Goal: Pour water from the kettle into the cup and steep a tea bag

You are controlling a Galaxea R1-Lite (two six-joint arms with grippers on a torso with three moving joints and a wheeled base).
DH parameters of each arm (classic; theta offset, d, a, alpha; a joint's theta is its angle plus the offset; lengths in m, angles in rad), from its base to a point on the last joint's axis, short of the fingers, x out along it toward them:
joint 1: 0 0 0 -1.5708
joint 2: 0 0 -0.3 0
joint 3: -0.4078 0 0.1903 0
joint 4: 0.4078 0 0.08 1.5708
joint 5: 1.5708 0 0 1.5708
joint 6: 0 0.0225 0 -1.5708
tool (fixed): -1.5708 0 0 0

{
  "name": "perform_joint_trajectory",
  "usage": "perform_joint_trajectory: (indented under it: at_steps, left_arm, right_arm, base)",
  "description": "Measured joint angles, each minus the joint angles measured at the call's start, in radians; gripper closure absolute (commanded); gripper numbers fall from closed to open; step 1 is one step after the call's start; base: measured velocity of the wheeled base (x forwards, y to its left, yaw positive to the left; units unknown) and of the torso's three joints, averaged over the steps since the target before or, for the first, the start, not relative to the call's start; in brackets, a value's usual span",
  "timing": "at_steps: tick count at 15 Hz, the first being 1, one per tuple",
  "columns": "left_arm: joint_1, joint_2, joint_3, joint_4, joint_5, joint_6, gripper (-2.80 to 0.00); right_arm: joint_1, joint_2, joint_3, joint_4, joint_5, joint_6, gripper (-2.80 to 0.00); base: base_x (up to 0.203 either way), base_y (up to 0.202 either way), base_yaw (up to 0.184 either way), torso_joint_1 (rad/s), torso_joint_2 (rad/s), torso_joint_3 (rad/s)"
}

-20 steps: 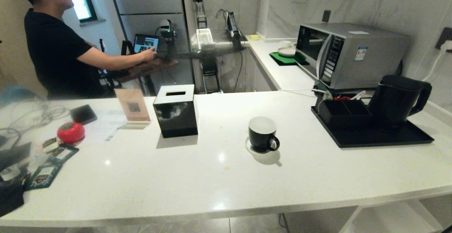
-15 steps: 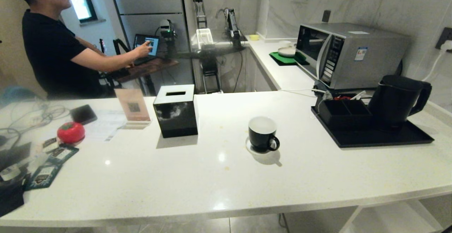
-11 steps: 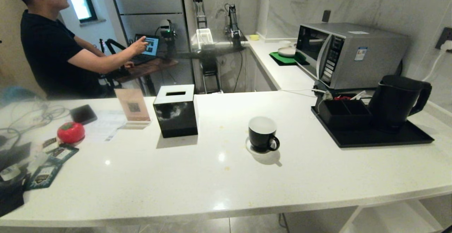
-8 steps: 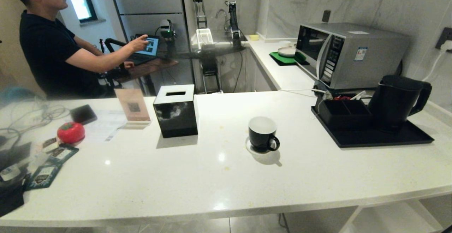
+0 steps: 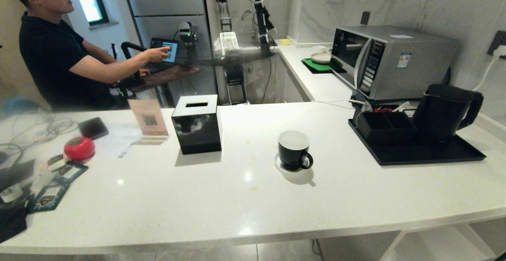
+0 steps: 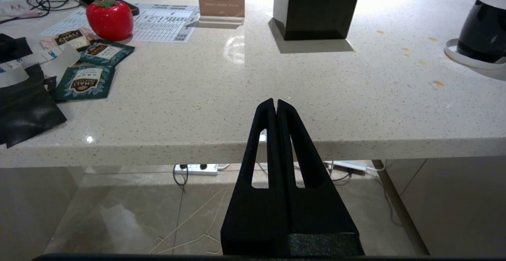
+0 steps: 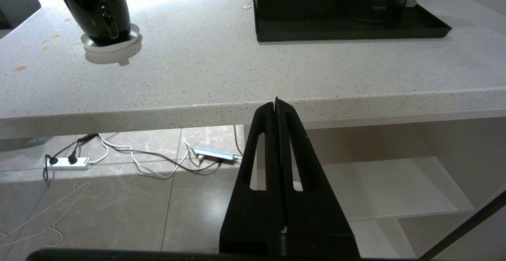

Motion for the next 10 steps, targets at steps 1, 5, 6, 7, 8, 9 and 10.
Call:
perform_joint_trajectory:
  at_steps: [1, 5, 6, 7, 8, 9, 10]
  left_arm:
    - [0.000, 0.000, 0.000, 0.000, 0.000, 0.000, 0.00]
    - [0.000, 0.000, 0.000, 0.000, 0.000, 0.000, 0.00]
    - [-0.001, 0.000, 0.000, 0.000, 0.000, 0.000, 0.00]
    - [0.000, 0.000, 0.000, 0.000, 0.000, 0.000, 0.00]
    - [0.000, 0.000, 0.000, 0.000, -0.001, 0.000, 0.00]
    - [0.000, 0.000, 0.000, 0.000, 0.000, 0.000, 0.00]
    - [0.000, 0.000, 0.000, 0.000, 0.000, 0.000, 0.00]
  right_arm:
    - [0.000, 0.000, 0.000, 0.000, 0.000, -0.001, 0.00]
    - [0.000, 0.000, 0.000, 0.000, 0.000, 0.000, 0.00]
    - [0.000, 0.000, 0.000, 0.000, 0.000, -0.001, 0.00]
    - [0.000, 0.000, 0.000, 0.000, 0.000, 0.000, 0.00]
    - [0.000, 0.000, 0.000, -0.001, 0.000, 0.000, 0.00]
    - [0.000, 0.000, 0.000, 0.000, -0.001, 0.000, 0.00]
    - [0.000, 0.000, 0.000, -0.001, 0.000, -0.001, 0.00]
  base:
    - [0.000, 0.000, 0.000, 0.000, 0.00, 0.000]
    - [0.001, -0.021, 0.001, 0.001, 0.00, 0.000]
    - [0.002, -0.131, -0.003, 0.010, 0.00, 0.000]
    - [0.001, -0.188, 0.000, 0.002, 0.00, 0.003]
    - [0.000, -0.196, -0.002, 0.004, 0.00, 0.006]
    - [0.000, -0.195, 0.004, 0.002, 0.01, 0.002]
    - [0.000, -0.192, 0.001, 0.002, 0.00, 0.002]
